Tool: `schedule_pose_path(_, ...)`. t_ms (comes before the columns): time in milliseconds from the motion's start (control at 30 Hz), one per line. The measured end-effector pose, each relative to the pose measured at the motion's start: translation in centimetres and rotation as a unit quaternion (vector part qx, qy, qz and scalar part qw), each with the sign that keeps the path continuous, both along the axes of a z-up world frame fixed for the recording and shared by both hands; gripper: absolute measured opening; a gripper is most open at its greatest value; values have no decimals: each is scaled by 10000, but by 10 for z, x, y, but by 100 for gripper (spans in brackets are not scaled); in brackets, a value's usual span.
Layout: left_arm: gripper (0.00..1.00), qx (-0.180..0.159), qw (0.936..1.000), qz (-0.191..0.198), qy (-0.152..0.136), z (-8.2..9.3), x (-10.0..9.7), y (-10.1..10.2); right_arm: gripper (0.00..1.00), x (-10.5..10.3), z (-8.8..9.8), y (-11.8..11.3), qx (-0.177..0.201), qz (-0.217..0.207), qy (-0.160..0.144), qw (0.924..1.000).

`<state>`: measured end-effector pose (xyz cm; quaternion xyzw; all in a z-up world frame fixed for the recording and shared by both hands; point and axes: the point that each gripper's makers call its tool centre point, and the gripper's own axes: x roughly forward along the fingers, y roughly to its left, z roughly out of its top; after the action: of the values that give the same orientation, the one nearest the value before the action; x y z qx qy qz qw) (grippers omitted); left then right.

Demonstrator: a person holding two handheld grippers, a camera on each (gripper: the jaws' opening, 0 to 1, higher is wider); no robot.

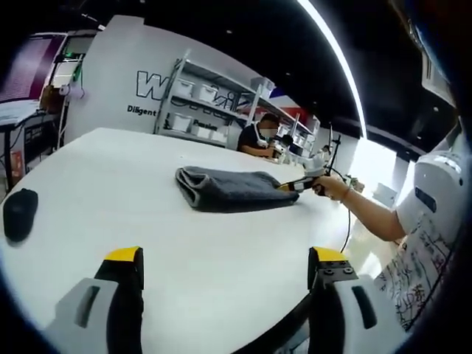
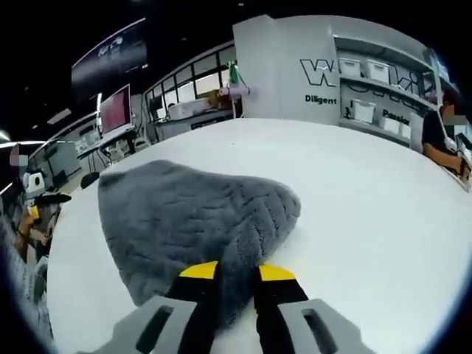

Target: Fold the towel on the table until its edges align and the towel forms a compact rectangular stack.

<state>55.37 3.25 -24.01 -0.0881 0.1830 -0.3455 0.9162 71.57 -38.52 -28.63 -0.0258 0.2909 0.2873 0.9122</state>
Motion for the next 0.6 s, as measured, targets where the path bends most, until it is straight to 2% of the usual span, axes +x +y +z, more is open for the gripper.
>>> schedule_pose_path(333, 97, -12, 10000, 45, -38, 3, 2, 3, 18, 2, -1, -45, -159, -101, 10, 9998)
schedule_pose_path(433, 97, 5, 10000, 17, -6, 0, 1, 1, 18, 1, -1, -57, -434, -19, 61, 9990)
schedule_pose_path(600, 97, 0, 10000, -14, 3, -1, 1, -2, 17, 0, 0, -88, -1282, 49, 217, 9915)
